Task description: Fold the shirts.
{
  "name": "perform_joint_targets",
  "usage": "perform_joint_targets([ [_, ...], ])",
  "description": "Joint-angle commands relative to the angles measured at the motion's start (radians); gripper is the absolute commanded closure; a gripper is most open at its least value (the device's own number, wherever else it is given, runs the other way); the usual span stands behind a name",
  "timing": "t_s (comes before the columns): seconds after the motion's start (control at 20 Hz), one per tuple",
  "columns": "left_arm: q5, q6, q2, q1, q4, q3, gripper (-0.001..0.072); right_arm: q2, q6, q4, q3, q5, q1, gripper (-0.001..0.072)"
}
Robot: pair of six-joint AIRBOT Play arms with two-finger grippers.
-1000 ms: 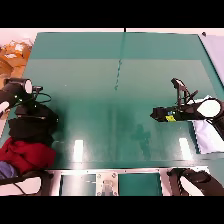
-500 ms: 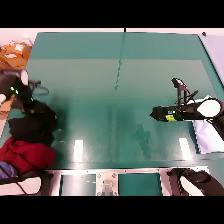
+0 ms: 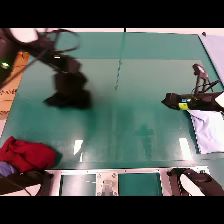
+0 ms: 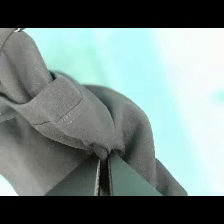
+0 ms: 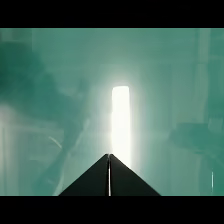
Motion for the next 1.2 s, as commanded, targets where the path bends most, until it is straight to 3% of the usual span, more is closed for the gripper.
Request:
perform_joint_targets([
  [0.0, 0.156, 0.011, -0.053, -0.21, -0.132, -0.006, 0.0687, -0.001, -0.002, 0.001, 0.021, 0.001, -0.062, 0.0696],
  [0.05, 0.177, 0.006, -0.088, -0.24, -0.16, -0.027, 0.0655, -0.001, -0.002, 0.001, 0.021, 0.001, -0.063, 0.0651],
  [0.1, 0.188, 0.006, -0.126, -0.262, -0.193, -0.046, 0.0255, -0.001, -0.002, 0.001, 0.021, 0.001, -0.062, 0.0463],
  [0.15, 0.179, -0.001, -0.16, -0.269, -0.214, -0.054, -0.0008, -0.001, -0.002, 0.001, 0.021, 0.002, -0.063, 0.0354],
  [0.4, -0.035, 0.045, -0.178, -0.155, -0.187, -0.035, -0.0012, -0.013, -0.002, -0.006, 0.026, 0.053, -0.142, 0.0348],
  [0.45, -0.056, 0.045, -0.172, -0.101, -0.182, -0.035, -0.0011, -0.028, -0.002, -0.006, 0.025, 0.073, -0.168, 0.0322],
  [0.55, -0.04, 0.043, -0.172, 0.013, -0.188, -0.056, -0.0012, -0.063, -0.002, 0.001, -0.01, 0.087, -0.17, 0.0166],
  [0.65, 0.019, 0.03, -0.173, 0.109, -0.24, -0.118, -0.0012, -0.09, -0.009, 0.104, -0.114, 0.028, -0.127, 0.0166],
  [0.75, 0.077, 0.034, -0.173, 0.176, -0.308, -0.193, -0.0012, -0.149, -0.09, 0.25, -0.204, -0.116, -0.01, 0.0166],
  [0.9, 0.139, 0.037, -0.173, 0.22, -0.319, -0.292, -0.0011, -0.314, -0.091, 0.265, -0.2, -0.256, 0.167, 0.0166],
  [1.1, 0.174, 0.06, -0.174, 0.226, -0.316, -0.353, -0.0012, -0.505, -0.092, 0.332, -0.108, -0.281, 0.252, 0.0169],
  [1.15, 0.183, 0.06, -0.177, 0.226, -0.317, -0.353, -0.0012, -0.524, -0.098, 0.332, -0.085, -0.281, 0.251, 0.0267],
])
